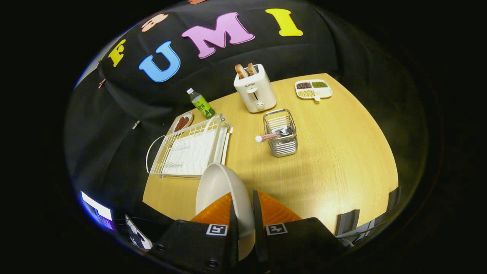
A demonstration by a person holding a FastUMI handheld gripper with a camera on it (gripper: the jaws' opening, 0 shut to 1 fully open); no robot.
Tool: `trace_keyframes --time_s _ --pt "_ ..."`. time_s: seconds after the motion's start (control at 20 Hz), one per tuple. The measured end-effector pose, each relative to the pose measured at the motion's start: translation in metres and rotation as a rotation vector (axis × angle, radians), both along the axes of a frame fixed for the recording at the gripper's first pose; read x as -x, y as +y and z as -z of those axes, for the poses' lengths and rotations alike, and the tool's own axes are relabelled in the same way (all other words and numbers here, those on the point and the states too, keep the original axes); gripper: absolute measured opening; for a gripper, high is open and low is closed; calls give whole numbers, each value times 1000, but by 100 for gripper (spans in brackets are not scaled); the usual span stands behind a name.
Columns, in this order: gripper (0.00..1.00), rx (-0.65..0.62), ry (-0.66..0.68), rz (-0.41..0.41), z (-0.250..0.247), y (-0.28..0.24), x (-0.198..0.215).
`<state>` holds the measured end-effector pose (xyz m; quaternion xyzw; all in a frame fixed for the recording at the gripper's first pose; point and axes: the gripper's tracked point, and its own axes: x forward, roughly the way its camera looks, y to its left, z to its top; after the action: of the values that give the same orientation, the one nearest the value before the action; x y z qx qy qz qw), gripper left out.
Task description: Take the plate from the dish rack, then take the spoon from the basket and place it into the plate.
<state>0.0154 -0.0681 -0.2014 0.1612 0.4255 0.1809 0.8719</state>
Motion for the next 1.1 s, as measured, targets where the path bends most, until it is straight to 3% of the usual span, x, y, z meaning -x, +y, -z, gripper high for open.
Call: trace_keyframes --time_s 0.35,0.65,0.8,0.9,1.05,1.1 --pt "22 -54 143 -45 93 -9 -38" --pt "21 -103 112 -75 102 2 -55" --pt "26 -26 67 -59 112 -13 -63" --pt "55 -47 28 -76 101 -12 -65" --pt "100 42 -173 -168 76 -18 -71" --pt "99 74 -258 -198 63 -20 -71"
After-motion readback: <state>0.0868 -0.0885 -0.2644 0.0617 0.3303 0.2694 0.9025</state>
